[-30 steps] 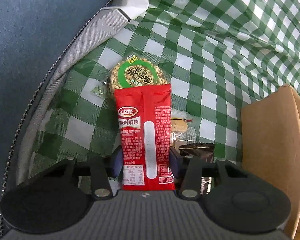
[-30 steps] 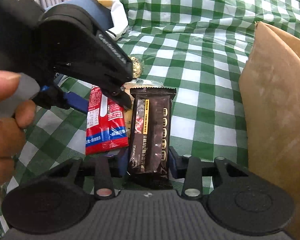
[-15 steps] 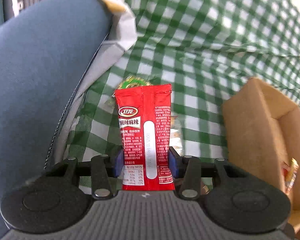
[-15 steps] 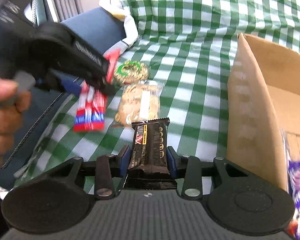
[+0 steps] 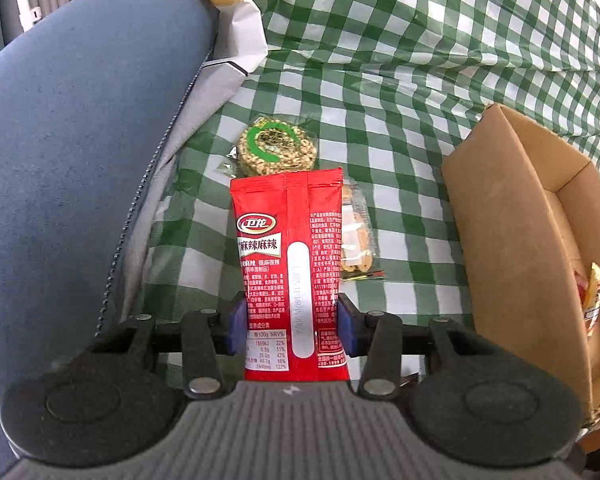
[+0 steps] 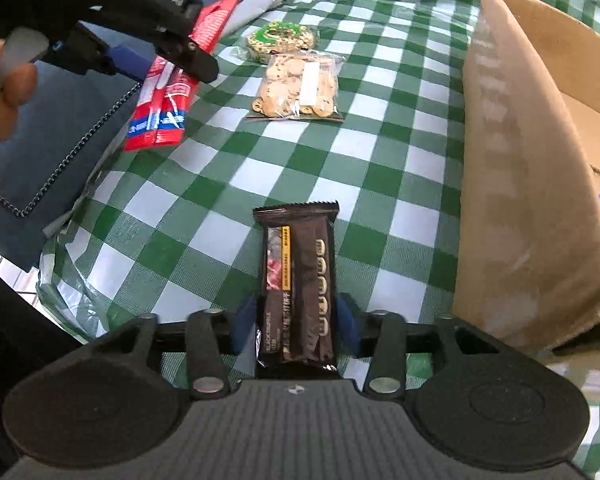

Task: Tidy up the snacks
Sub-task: 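Lift both held snacks and carry them over the box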

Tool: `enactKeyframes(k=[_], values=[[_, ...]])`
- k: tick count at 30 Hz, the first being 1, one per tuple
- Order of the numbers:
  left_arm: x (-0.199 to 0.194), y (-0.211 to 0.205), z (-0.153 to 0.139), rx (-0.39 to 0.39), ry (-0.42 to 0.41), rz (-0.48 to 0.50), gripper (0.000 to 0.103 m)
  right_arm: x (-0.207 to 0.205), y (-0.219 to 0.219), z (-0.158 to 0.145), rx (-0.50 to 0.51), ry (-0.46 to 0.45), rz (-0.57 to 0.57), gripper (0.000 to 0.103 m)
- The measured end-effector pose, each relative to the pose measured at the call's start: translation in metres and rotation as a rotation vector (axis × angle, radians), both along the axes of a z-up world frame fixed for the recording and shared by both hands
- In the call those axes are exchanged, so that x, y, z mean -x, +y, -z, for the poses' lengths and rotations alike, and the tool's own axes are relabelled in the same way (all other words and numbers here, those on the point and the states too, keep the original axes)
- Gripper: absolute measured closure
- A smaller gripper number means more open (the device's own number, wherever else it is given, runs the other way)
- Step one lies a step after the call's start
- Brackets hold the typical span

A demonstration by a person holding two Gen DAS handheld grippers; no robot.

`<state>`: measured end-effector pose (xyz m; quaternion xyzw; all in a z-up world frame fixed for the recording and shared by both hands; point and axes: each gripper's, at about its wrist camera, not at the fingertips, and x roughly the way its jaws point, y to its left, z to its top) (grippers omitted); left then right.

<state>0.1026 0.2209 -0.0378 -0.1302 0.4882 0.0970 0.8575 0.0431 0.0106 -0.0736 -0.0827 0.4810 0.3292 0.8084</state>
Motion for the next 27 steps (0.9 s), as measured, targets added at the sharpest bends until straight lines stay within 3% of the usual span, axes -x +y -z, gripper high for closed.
enactKeyframes(k=[8, 11, 16, 22, 27], values=[[-0.007, -0.011, 0.003, -0.013, -0.002, 0.038, 0.053, -0.004, 0.013, 0.010, 0.028, -0.039, -0.024, 0.049], [-0.007, -0.012, 0.003, -0.020, -0.004, 0.043, 0.053, -0.001, 0.015, 0.009, 0.036, -0.078, -0.040, 0.062], [-0.007, -0.011, 0.003, -0.015, -0.014, 0.039, 0.053, 0.004, 0.012, 0.004, 0.012, -0.103, -0.049, 0.062], [-0.005, -0.012, 0.001, -0.029, -0.029, 0.040, 0.053, 0.006, -0.006, -0.022, -0.079, -0.185, -0.008, 0.062], [-0.005, -0.010, -0.003, -0.022, -0.058, 0.027, 0.053, -0.003, -0.026, -0.064, -0.175, -0.249, 0.047, 0.062]])
